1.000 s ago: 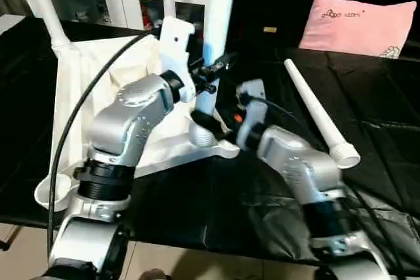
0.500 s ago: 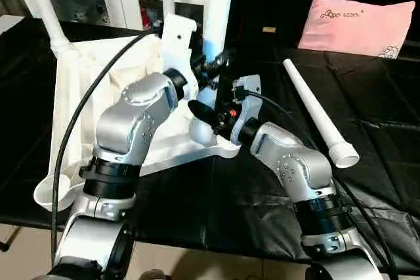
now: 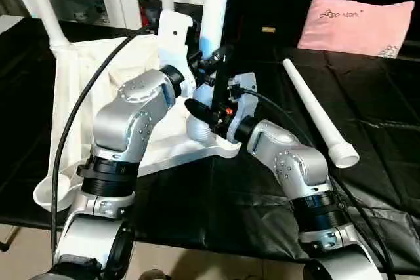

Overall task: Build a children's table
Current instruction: Pick table leg

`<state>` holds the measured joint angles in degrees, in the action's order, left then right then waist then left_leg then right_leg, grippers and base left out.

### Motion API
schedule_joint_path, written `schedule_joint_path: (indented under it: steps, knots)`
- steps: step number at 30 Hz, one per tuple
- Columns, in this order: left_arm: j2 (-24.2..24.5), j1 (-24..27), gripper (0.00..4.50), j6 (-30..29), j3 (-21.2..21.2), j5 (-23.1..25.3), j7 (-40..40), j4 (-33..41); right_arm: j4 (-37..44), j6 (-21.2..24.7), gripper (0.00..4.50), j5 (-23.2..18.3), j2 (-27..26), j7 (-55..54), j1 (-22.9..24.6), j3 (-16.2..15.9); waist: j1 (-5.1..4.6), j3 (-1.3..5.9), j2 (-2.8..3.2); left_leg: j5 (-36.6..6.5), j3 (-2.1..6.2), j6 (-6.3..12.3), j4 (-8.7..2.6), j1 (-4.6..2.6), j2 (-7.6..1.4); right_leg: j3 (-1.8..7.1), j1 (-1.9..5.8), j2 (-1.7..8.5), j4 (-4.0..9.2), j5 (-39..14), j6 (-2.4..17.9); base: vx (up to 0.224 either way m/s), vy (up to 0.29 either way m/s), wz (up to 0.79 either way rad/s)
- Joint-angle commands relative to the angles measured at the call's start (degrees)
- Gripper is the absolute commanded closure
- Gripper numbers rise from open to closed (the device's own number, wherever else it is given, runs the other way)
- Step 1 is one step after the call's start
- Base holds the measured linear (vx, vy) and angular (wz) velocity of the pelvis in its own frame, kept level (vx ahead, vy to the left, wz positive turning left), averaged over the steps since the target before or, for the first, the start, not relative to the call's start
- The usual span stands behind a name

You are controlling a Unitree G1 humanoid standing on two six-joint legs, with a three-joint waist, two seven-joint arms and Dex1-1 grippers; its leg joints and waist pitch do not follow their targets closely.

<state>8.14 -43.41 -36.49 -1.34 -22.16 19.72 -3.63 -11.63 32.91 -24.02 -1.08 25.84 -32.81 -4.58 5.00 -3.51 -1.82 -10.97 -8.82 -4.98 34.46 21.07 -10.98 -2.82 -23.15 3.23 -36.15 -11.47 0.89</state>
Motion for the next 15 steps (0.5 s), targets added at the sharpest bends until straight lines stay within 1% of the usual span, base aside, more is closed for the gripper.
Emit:
schedule_joint_path:
  steps: [1,2,5,7,8,9,10,11,12,13,14,15]
  knots:
    - [-0.5,-2.1,1.92,-0.9,-2.1,-3.6,1.1,0.7,0.1,-0.9,2.51,-1.1,1.0,1.1,-0.5,2.2,-0.13,4.31,0.53,-3.3,-0.25,-1.42,-3.65,-0.28,-1.2,2.69,4.04,3.82,3.32,1.9,11.1,0.0,0.0,0.0]
    - [-0.3,-2.3,1.92,-1.6,-2.9,-4.8,1.8,0.7,1.1,-0.7,2.51,-2.0,2.0,3.6,-0.3,1.9,-0.06,4.24,0.52,-3.3,-0.22,-1.32,-3.73,-0.26,-1.27,2.71,3.95,3.86,3.41,1.5,11.2,0.0,0.0,0.0]
    - [0.1,-2.8,1.5,-3.1,-4.2,-5.9,2.5,0.0,2.6,0.2,2.61,-3.9,3.1,6.6,0.0,2.2,0.01,4.28,0.48,-3.5,-0.23,-0.8,-3.67,-0.25,-1.24,2.67,4.09,3.81,3.42,1.1,11.0,0.0,0.0,0.0]
    - [1.3,-2.8,1.51,-6.6,-5.2,-9.8,6.5,-0.2,3.7,1.0,2.62,-5.4,4.5,9.6,0.2,2.5,-0.06,4.29,0.33,-3.3,-0.29,-0.48,-3.58,-0.25,-1.15,2.66,4.08,3.78,3.42,0.9,11.1,0.0,0.0,0.0]
    - [1.7,-2.7,1.45,-8.1,-5.8,-11.7,8.3,-0.1,4.0,1.3,2.62,-5.9,5.0,10.7,0.2,2.6,0.06,4.24,0.39,-2.8,-0.3,-0.14,-3.58,-0.22,-1.11,2.65,4.06,3.76,3.38,1.0,11.3,0.0,0.0,0.0]
    - [1.7,-2.7,1.45,-9.5,-7.1,-14.2,9.8,-0.4,4.3,2.0,2.62,-6.9,5.8,12.6,0.3,2.7,0.0,4.26,0.4,-2.7,-0.27,-0.07,-3.6,-0.15,-1.14,2.6,4.11,3.73,3.32,1.2,11.6,0.0,0.0,0.0]
    - [1.7,-2.7,1.4,-9.5,-7.1,-14.2,9.8,-0.4,4.3,2.0,2.62,-6.9,5.8,12.6,0.3,2.7,0.04,4.28,0.41,-2.7,-0.32,0.01,-3.52,-0.27,-1.13,2.59,4.06,3.71,3.34,1.3,11.8,0.0,0.0,0.0]
    - [2.0,-2.7,1.37,-10.5,-7.9,-15.7,11.1,-0.8,4.6,2.4,2.62,-7.6,6.7,14.6,0.4,2.7,0.03,4.3,0.44,-2.4,-0.26,0.16,-3.53,-0.2,-1.22,2.57,4.03,3.72,3.27,1.9,12.3,0.0,0.0,0.0]
    - [3.6,-2.4,1.37,-12.5,-7.9,-18.0,15.0,-1.5,5.4,3.6,2.62,-9.4,9.1,19.3,0.6,2.5,0.01,4.27,0.39,-2.7,-0.35,0.45,-3.48,-0.22,-1.01,2.53,4.14,3.63,3.36,1.6,12.5,0.0,0.0,0.0]
    - [4.2,-2.3,1.37,-13.9,-7.8,-19.6,17.2,-1.7,5.8,4.3,2.62,-10.2,10.5,21.9,0.7,2.3,0.18,4.22,0.42,-3.2,-0.35,0.86,-3.52,-0.26,-1.07,2.55,4.15,3.62,3.49,0.7,12.4,0.0,0.0,0.0]
    - [4.2,-2.3,1.37,-13.9,-7.8,-19.6,17.2,-1.7,5.8,4.3,2.62,-10.2,10.5,21.9,0.7,2.3,0.18,4.22,0.42,-3.2,-0.35,0.86,-3.52,-0.26,-1.07,2.55,4.15,3.62,3.49,0.7,12.4,0.0,0.0,0.0]
    - [4.6,-2.3,1.37,-14.7,-7.8,-20.6,18.6,-1.9,6.1,4.8,2.62,-10.7,11.3,23.5,0.7,2.1,0.26,4.34,0.49,-2.8,-0.3,1.06,-3.45,-0.31,-1.14,2.51,4.13,3.63,3.35,1.1,12.6,0.0,0.0,0.0]
